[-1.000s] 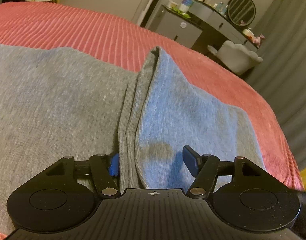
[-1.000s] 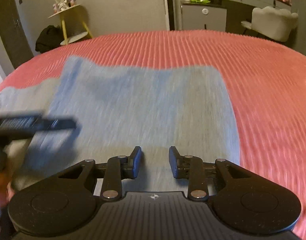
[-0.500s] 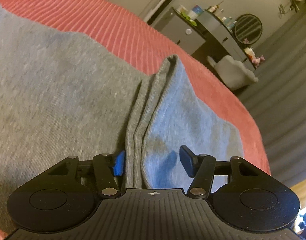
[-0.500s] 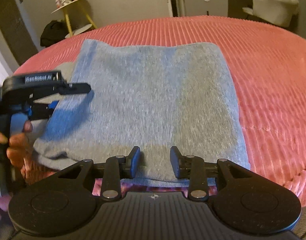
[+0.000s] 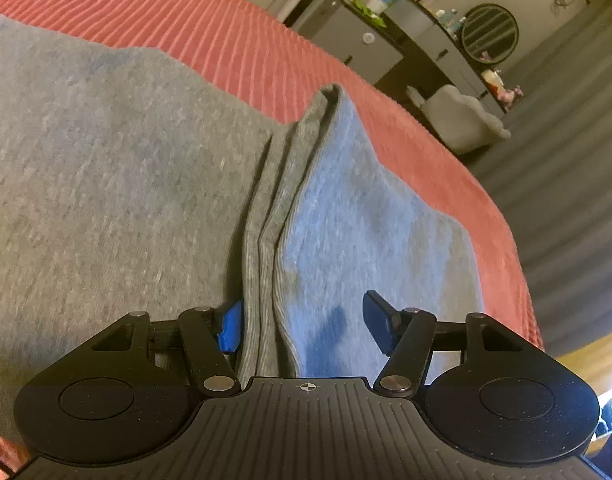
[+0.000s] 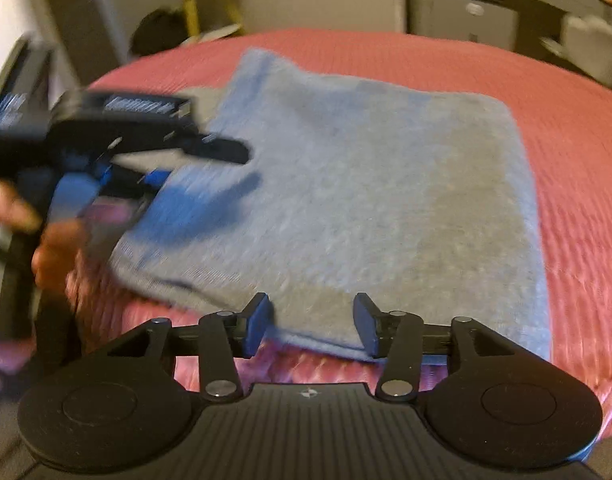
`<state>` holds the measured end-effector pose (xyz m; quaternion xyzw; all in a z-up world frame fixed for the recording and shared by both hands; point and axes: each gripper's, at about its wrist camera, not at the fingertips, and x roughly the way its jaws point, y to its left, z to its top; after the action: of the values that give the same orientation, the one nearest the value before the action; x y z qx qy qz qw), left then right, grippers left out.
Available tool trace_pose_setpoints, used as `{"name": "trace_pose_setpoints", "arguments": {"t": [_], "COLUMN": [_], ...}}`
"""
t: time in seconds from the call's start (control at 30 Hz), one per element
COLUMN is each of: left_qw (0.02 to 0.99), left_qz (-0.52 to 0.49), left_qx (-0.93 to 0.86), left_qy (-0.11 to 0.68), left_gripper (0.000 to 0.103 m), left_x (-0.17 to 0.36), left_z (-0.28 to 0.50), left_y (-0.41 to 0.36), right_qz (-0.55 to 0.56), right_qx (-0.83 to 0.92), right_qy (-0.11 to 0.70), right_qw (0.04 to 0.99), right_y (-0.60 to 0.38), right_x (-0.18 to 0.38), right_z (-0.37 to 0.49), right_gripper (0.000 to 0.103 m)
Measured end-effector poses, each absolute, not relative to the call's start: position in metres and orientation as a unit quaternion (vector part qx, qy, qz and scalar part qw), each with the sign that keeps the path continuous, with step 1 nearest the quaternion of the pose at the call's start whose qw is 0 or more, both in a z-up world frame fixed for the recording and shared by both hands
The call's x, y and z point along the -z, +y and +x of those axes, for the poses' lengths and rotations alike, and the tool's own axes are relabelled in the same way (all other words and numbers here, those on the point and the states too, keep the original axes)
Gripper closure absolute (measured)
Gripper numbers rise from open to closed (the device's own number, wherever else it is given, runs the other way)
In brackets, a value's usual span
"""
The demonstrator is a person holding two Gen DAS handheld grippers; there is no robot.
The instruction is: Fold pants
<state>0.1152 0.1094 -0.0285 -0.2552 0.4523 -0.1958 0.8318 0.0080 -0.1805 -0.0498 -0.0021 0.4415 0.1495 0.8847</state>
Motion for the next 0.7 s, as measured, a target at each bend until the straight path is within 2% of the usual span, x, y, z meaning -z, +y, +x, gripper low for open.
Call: {"name": "trace_pose_setpoints", "arguments": {"t": [0.03,0.1,0.2,0.3,0.37,0.53,0.6,0.63,0.7], "left_qw": [0.832,0.834,0.829,0.841,0.853,0.875,0.865,0.866,0.880], "left_qz": [-0.254,-0.249,-0.273,-0.268,-0.255,-0.202,-0.218,-0.224,-0.224], "left_qx": [0.193,0.181,0.171,0.165,0.158,0.091,0.086,0.077,0.046], "left_qy": [0.454,0.458,0.457,0.440,0.428,0.431,0.443,0.442,0.416], "left_gripper": [0.052,0.084,0.086,0.087,0.088,0.086,0.083,0.077,0.073], "left_x": [0.030,0.033,0.035,0.023,0.013,0.003,0.009,0.008,0.000], "left_z": [0.116,0.119,0.119,0.114,0.112,0.108,0.108,0.107,0.103], "left_y": [0.109,0.108,0.113,0.118,0.121,0.135,0.142,0.144,0.147], "right_qz": [0.001,0.042,0.102,0.217,0.251,0.218,0.199,0.190,0.178], "right_qx": [-0.156,-0.159,-0.100,-0.065,-0.064,-0.072,-0.075,-0.075,-0.075], "right_qy": [0.442,0.440,0.426,0.411,0.397,0.383,0.384,0.385,0.385], "right_qw": [0.883,0.883,0.893,0.883,0.881,0.895,0.899,0.900,0.903], "right_y": [-0.182,-0.199,-0.233,-0.271,-0.282,-0.273,-0.268,-0.265,-0.262], "right_x": [0.048,0.043,0.040,0.041,0.041,0.041,0.042,0.041,0.040], "right_z": [0.008,0.009,0.013,0.013,0.009,0.007,0.010,0.012,0.015], "right_gripper": [0.055,0.058,0.058,0.058,0.058,0.058,0.057,0.057,0.058]}}
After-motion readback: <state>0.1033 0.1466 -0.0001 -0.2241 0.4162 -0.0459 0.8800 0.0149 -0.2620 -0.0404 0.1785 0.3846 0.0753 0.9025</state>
